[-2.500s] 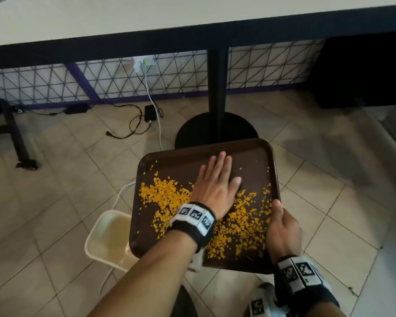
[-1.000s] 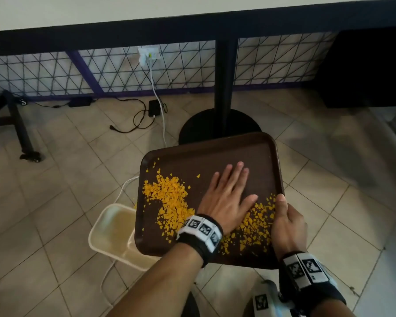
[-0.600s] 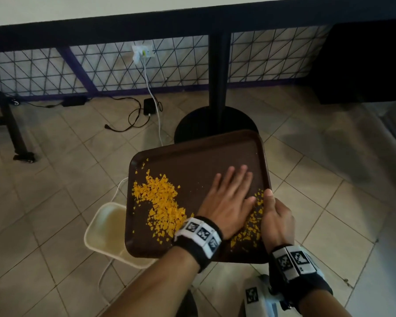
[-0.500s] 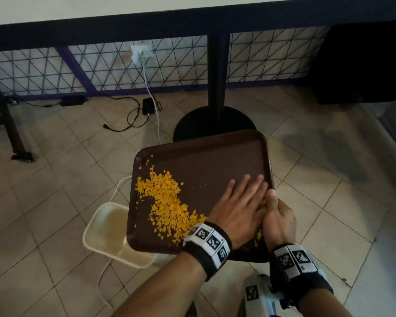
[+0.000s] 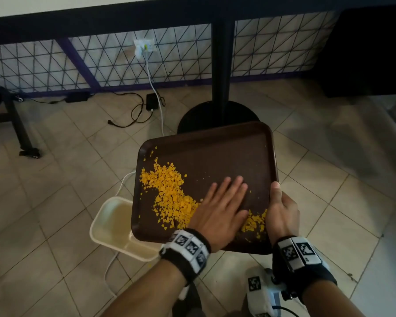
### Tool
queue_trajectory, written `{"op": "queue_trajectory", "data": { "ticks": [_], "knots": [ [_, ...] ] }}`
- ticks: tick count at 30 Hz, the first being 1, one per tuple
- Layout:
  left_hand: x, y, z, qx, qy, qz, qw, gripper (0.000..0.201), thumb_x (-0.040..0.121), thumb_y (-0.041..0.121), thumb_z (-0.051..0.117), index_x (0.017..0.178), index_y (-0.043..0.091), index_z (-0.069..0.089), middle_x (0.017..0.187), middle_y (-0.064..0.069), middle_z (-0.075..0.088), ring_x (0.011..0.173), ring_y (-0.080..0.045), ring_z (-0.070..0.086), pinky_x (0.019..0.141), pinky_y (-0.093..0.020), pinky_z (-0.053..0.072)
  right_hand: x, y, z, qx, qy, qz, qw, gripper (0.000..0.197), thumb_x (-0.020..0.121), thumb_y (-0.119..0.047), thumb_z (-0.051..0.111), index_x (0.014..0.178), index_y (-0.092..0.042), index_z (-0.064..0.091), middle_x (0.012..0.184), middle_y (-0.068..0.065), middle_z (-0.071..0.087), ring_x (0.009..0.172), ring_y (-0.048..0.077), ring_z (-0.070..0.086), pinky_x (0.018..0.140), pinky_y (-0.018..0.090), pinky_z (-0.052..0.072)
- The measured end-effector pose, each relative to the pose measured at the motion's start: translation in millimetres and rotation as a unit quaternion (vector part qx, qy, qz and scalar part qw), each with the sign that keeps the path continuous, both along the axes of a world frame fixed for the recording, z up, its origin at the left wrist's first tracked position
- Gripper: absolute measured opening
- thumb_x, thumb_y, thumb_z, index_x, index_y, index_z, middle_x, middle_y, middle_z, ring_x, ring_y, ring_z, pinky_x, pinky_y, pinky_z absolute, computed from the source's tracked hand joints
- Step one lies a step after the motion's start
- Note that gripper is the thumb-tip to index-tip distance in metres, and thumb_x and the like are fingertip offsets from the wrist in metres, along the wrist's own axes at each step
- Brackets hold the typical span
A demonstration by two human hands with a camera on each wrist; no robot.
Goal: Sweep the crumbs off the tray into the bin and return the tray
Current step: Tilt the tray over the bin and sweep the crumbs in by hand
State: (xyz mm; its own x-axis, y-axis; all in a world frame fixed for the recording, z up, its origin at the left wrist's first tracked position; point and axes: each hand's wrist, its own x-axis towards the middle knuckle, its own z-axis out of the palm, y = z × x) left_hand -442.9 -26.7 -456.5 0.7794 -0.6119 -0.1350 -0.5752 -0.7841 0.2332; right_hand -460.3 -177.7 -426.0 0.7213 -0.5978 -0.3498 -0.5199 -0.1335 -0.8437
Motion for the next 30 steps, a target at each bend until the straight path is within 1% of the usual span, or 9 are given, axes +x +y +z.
{"op": "queue_trajectory", "data": {
  "ticks": [5, 8, 11, 16, 18, 20, 23, 26, 30],
  "knots": [
    [-17, -8, -12, 0.046, 0.005, -0.050, 0.998, 0.062, 0.104, 0.053, 0.007, 0.156, 0.021, -0.003, 0.162, 0.004, -0.015, 0.149, -0.016, -0.018, 0.120, -0.042, -0.009, 1, 4, -1, 0.002, -0.002, 0.000, 1.000, 0.052, 0.098, -0.049, 0.032, 0.101, -0.010, 0.067, 0.093, 0.009, 0.065, 0.085, 0.026, 0.058, 0.071, 0.030, 0.037],
    [-19, 37, -25, 0.070, 0.045, 0.019, 0.996, 0.067, 0.096, 0.060, -0.008, 0.152, 0.024, -0.014, 0.159, 0.004, -0.024, 0.145, -0.015, -0.027, 0.121, -0.045, -0.006, 1, 5, -3, -0.002, 0.017, 0.006, 1.000, 0.057, 0.098, -0.051, 0.029, 0.110, -0.008, 0.065, 0.103, 0.011, 0.066, 0.091, 0.028, 0.059, 0.076, 0.033, 0.041],
    [-15, 63, -25, 0.090, 0.065, 0.087, 0.990, 0.066, 0.097, 0.060, -0.007, 0.152, 0.023, -0.016, 0.159, 0.003, -0.025, 0.145, -0.015, -0.028, 0.121, -0.044, -0.005, 1, 9, -4, 0.002, 0.024, 0.005, 1.000, 0.057, 0.098, -0.051, 0.028, 0.113, -0.009, 0.064, 0.110, 0.012, 0.066, 0.098, 0.030, 0.060, 0.080, 0.035, 0.043],
    [-23, 9, -15, 0.014, 0.026, -0.031, 0.999, 0.064, 0.103, 0.051, 0.015, 0.157, 0.019, 0.006, 0.163, 0.000, -0.006, 0.151, -0.021, -0.007, 0.121, -0.048, 0.002, 3, 21, -6, 0.008, 0.022, 0.000, 1.000, 0.055, 0.097, -0.052, 0.031, 0.111, -0.012, 0.065, 0.108, 0.014, 0.067, 0.091, 0.026, 0.058, 0.080, 0.034, 0.042],
    [-28, -7, -17, 0.022, 0.027, -0.096, 0.995, 0.068, 0.098, 0.052, 0.013, 0.157, 0.019, 0.008, 0.164, -0.003, -0.002, 0.151, -0.025, -0.003, 0.121, -0.048, -0.002, 4, 25, -6, 0.023, 0.023, -0.006, 0.999, 0.056, 0.096, -0.054, 0.031, 0.114, -0.012, 0.064, 0.110, 0.013, 0.067, 0.098, 0.027, 0.060, 0.088, 0.038, 0.046],
    [-36, -3, -24, 0.028, 0.029, -0.119, 0.992, 0.071, 0.095, 0.054, 0.009, 0.157, 0.020, 0.007, 0.164, -0.002, -0.002, 0.151, -0.025, -0.004, 0.121, -0.047, -0.004, 4, 26, -5, 0.027, 0.026, -0.007, 0.999, 0.055, 0.096, -0.053, 0.030, 0.113, -0.013, 0.064, 0.109, 0.011, 0.067, 0.097, 0.027, 0.060, 0.088, 0.038, 0.046],
    [-46, 35, -36, 0.042, 0.031, -0.071, 0.996, 0.067, 0.101, 0.059, 0.007, 0.156, 0.023, -0.003, 0.162, 0.002, -0.013, 0.149, -0.019, -0.015, 0.121, -0.048, -0.002, 3, 23, -4, 0.010, 0.026, -0.006, 1.000, 0.056, 0.097, -0.053, 0.029, 0.110, -0.013, 0.065, 0.107, 0.011, 0.067, 0.091, 0.026, 0.056, 0.081, 0.034, 0.042],
    [-42, 77, -42, 0.077, 0.073, 0.007, 0.994, 0.069, 0.098, 0.064, -0.001, 0.154, 0.025, -0.014, 0.159, 0.005, -0.025, 0.144, -0.012, -0.030, 0.119, -0.044, -0.008, 3, 22, -4, 0.009, 0.030, -0.005, 0.999, 0.057, 0.096, -0.054, 0.027, 0.111, -0.013, 0.064, 0.108, 0.011, 0.066, 0.093, 0.027, 0.057, 0.081, 0.035, 0.043],
    [-34, 65, -32, 0.060, 0.048, 0.020, 0.997, 0.068, 0.101, 0.062, 0.008, 0.155, 0.022, -0.003, 0.162, 0.003, -0.012, 0.149, -0.016, -0.017, 0.119, -0.041, -0.008, 3, 25, -5, 0.006, 0.038, -0.002, 0.999, 0.058, 0.096, -0.055, 0.027, 0.111, -0.013, 0.064, 0.109, 0.013, 0.066, 0.092, 0.028, 0.056, 0.080, 0.035, 0.042]
  ]
}}
